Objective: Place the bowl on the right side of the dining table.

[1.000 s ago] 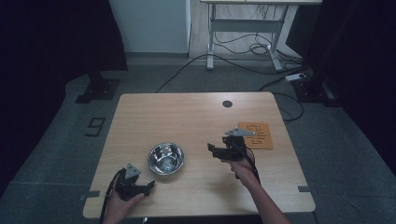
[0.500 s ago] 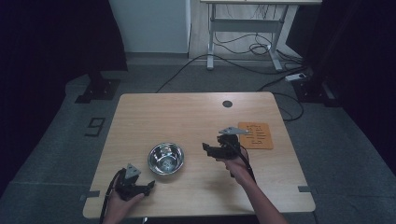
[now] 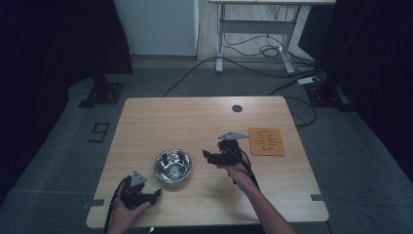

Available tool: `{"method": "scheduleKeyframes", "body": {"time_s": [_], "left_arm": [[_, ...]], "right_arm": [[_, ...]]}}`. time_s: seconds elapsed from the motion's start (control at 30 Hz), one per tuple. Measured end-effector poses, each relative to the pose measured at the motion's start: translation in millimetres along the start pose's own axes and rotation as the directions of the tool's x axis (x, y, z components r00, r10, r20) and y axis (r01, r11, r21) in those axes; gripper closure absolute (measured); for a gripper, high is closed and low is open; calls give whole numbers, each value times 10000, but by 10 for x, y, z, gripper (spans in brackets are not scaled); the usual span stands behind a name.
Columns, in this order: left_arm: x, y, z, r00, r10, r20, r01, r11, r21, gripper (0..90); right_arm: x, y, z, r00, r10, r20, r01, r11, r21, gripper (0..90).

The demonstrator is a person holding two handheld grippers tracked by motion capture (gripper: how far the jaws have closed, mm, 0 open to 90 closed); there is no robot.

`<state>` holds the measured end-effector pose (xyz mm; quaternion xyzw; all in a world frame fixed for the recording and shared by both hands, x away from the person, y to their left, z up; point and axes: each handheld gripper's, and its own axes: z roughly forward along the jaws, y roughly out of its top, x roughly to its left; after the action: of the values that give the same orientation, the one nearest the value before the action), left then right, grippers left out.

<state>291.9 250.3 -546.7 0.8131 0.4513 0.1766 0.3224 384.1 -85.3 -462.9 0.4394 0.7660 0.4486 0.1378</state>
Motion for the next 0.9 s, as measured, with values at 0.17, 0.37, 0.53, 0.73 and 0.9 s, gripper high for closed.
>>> {"method": "scheduleKeyframes", "body": {"time_s": [0.17, 0.37, 0.53, 0.73, 0.9], "left_arm": [[1, 0, 0, 10000, 8, -1, -8, 10000, 6, 124], [0, 0, 1, 10000, -4, 3, 4, 10000, -4, 124], [0, 0, 0, 10000, 2, -4, -2, 10000, 6, 124], [0, 0, 0, 10000, 1, -6, -1, 10000, 2, 124], [0, 1, -1, 10000, 3, -3, -3, 10000, 14, 124]], "right_arm": [[55, 32, 33, 9999, -93, -74, 93, 9999, 92, 264], [128, 61, 126, 9998, -111, -187, 114, 9998, 183, 265], [180, 39, 220, 9995, -103, -284, 113, 9993, 343, 265], [224, 2, 334, 9991, 11, -432, 13, 9985, 540, 265], [291, -34, 427, 9991, -49, -424, 74, 9983, 586, 274]]}}
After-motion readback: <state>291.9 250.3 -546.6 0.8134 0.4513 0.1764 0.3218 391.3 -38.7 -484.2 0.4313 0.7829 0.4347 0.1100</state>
